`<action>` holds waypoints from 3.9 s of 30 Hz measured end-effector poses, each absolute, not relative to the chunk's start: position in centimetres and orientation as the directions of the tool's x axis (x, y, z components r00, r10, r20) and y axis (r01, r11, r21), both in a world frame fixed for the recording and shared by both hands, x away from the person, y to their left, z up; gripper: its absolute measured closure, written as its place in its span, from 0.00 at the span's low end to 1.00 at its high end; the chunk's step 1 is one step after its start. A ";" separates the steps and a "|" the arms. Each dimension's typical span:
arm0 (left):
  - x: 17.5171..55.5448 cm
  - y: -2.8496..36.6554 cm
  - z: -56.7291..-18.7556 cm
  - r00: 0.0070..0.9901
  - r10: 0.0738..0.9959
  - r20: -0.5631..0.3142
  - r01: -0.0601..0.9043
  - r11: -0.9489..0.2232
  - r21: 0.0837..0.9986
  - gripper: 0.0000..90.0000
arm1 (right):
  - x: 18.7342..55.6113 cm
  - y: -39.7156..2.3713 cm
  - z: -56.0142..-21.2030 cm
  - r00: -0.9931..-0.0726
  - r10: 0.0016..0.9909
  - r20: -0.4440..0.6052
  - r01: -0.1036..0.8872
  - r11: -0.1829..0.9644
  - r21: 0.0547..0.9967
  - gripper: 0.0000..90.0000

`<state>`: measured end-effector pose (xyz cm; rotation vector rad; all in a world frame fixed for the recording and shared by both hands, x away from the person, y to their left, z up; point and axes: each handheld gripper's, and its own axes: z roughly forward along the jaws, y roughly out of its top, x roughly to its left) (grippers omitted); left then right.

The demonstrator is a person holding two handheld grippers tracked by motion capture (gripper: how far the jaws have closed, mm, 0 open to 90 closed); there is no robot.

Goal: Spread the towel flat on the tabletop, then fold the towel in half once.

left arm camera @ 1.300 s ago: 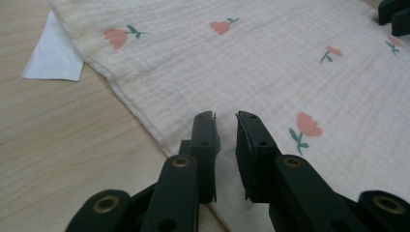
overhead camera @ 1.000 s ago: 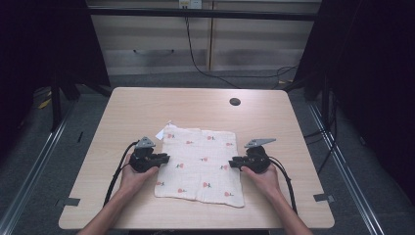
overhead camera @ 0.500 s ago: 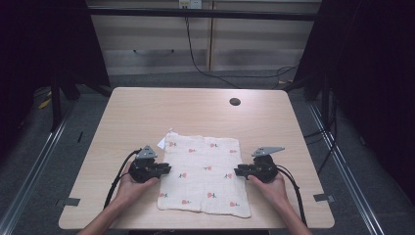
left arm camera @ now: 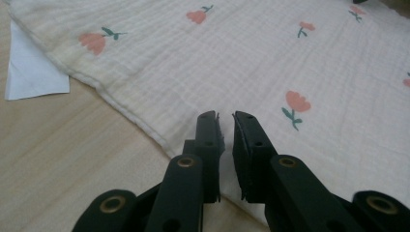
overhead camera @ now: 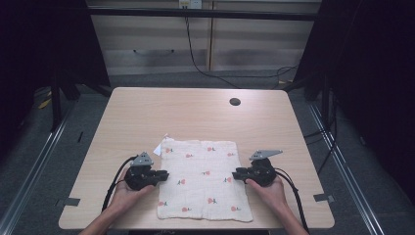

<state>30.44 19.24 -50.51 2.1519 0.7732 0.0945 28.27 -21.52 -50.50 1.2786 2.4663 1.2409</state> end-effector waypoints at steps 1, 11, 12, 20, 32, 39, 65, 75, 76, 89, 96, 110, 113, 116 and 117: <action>30.3 19.4 -50.5 0.811 0.554 -0.189 0.493 -0.472 0.731 0.90 | 28.1 -21.5 -50.5 -0.642 0.719 0.265 0.642 0.316 0.699 0.78; 30.2 19.7 -49.9 0.813 0.543 -0.211 0.496 -0.454 0.740 0.75 | 27.5 -21.9 -49.7 -0.650 0.708 0.276 0.628 0.296 0.720 0.72; 30.3 19.8 -49.8 0.811 0.544 -0.214 0.494 -0.441 0.749 0.75 | 27.5 -21.9 -49.7 -0.650 0.708 0.276 0.628 0.296 0.720 0.72; 31.7 20.3 -49.7 0.784 0.579 -0.225 0.507 -0.389 0.769 0.68 | 29.4 -22.5 -48.7 -0.633 0.721 0.282 0.609 0.239 0.757 0.69; 32.8 20.7 -49.8 0.752 0.627 -0.201 0.519 -0.375 0.768 0.68 | 31.8 -22.8 -47.7 -0.640 0.719 0.271 0.597 0.243 0.764 0.64; 32.9 20.3 -50.1 0.758 0.624 -0.192 0.516 -0.392 0.762 0.67 | 33.8 -22.9 -48.4 -0.626 0.734 0.264 0.626 0.272 0.731 0.54; 32.6 19.8 -50.8 0.774 0.618 -0.139 0.485 -0.437 0.758 0.68 | 39.4 -21.8 -50.7 -0.595 0.762 0.256 0.664 0.286 0.691 0.79; 32.6 19.9 -50.8 0.776 0.616 -0.138 0.482 -0.437 0.759 0.68 | 39.3 -22.0 -50.1 -0.586 0.753 0.300 0.662 0.232 0.713 0.96; 32.6 19.9 -50.8 0.773 0.618 -0.144 0.488 -0.434 0.757 0.68 | 39.2 -22.0 -49.9 -0.586 0.751 0.306 0.661 0.224 0.716 0.96; 34.8 22.0 -48.7 0.721 0.657 -0.220 0.539 -0.333 0.774 0.67 | 38.3 -21.8 -49.6 -0.605 0.737 0.302 0.631 0.212 0.746 0.97; 37.6 22.2 -47.2 0.681 0.704 -0.202 0.525 -0.277 0.805 0.71 | 38.4 -21.9 -49.4 -0.608 0.729 0.315 0.624 0.193 0.758 0.97; 40.8 20.9 -48.2 0.663 0.715 -0.224 0.550 -0.262 0.793 0.70 | 37.9 -22.3 -49.4 -0.612 0.731 0.302 0.608 0.190 0.771 0.97; 40.9 20.7 -48.3 0.673 0.708 -0.213 0.548 -0.283 0.787 0.69 | 37.7 -22.4 -49.5 -0.607 0.736 0.299 0.611 0.193 0.767 0.97; 41.0 20.2 -48.7 0.679 0.708 -0.194 0.548 -0.313 0.776 0.69 | 37.7 -22.5 -49.6 -0.602 0.736 0.308 0.613 0.180 0.769 0.97; 41.1 20.0 -48.8 0.680 0.706 -0.195 0.550 -0.316 0.773 0.69 | 37.7 -22.5 -49.6 -0.604 0.736 0.307 0.609 0.178 0.773 0.97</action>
